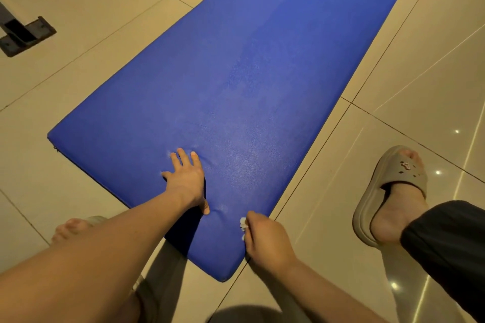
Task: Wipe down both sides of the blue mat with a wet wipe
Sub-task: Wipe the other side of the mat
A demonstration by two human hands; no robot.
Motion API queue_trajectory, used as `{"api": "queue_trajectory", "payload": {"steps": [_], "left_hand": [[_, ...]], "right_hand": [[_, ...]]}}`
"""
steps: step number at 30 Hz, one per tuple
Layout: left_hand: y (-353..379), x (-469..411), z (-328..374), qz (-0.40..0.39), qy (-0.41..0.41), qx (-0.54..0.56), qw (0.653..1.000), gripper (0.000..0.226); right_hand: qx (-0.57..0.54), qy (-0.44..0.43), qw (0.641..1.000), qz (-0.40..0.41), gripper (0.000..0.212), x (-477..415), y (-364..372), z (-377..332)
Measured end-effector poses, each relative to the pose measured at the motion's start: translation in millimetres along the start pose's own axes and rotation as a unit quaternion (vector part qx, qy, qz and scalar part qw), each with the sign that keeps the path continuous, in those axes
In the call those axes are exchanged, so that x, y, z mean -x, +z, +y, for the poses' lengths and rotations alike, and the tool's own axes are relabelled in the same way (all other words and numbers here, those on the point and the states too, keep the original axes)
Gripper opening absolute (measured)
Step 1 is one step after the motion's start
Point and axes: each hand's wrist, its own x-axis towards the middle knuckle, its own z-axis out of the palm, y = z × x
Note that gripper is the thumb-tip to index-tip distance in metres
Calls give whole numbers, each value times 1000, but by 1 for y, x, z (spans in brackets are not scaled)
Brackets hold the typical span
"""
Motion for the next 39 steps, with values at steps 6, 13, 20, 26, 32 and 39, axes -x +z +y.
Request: {"api": "queue_trajectory", "payload": {"steps": [6,13,20,26,32,39], "left_hand": [[1,0,-1,-1,0,4,1000,168],[2,0,-4,12,7,13,1000,167],[5,1,-7,23,13,27,999,167],[6,1,-9,31,21,31,999,167],[8,4,-12,40,27,63,997,165],[40,18,-36,131,66,152,977,140]], "right_hand": [[43,63,991,107,14,-51,-39,38],[-19,-13,1000,0,12,31,10,-8],[6,78,987,140,21,-52,-31,32],[-41,93,987,123,18,-14,-5,3],[-9,-43,999,-25,10,53,38,-29],[-40,100,988,113,10,-15,-15,10]]}}
